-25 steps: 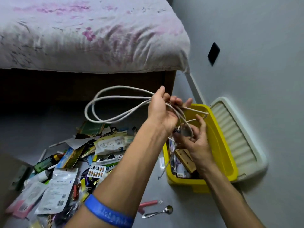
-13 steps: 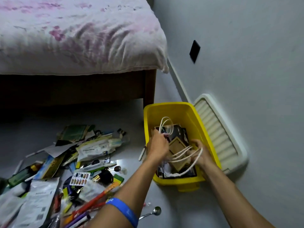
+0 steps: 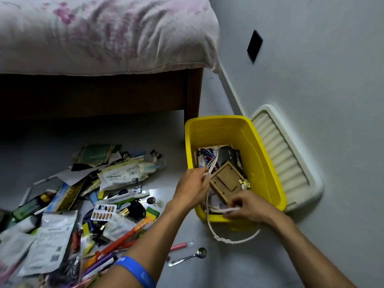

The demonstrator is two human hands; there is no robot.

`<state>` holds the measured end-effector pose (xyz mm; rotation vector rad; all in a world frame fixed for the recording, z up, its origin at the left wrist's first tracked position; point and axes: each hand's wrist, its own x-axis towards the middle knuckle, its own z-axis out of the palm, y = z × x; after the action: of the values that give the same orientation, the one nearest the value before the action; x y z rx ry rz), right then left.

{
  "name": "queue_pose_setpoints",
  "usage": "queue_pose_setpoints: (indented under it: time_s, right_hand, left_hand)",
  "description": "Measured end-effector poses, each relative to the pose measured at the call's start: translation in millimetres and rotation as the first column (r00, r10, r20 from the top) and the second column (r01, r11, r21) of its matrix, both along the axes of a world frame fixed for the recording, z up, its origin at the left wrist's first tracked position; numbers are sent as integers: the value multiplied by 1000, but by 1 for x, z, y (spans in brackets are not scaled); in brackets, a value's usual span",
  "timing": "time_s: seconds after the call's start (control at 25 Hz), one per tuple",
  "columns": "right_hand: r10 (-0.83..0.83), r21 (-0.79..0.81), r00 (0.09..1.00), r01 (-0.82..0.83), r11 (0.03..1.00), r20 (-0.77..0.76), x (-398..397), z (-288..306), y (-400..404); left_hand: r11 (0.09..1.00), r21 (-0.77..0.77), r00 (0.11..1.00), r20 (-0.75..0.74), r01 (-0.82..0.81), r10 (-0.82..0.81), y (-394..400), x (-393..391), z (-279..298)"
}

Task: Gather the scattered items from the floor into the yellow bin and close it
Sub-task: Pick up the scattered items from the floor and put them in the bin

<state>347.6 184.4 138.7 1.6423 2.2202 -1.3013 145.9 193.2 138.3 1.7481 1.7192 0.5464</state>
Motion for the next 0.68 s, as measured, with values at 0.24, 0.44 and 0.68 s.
queue_pose_setpoints:
  time_s: [0.24,0.44,0.68]
  right_hand:
    - [-723,500,487,836,225,-490,-18,19,51]
    - [-272,162,895,228,960,353,-36,-23,24]
    - [-361,860,928,106,499,96,-51,-15,-28]
  left_hand:
    - [956,38,908,326,-292,264,-17,-33,-12]
    - [970,-5,937,257,-244,237,-36,-49,-26]
    - [906,-149,867,265,-396,422,-69,-83,-55]
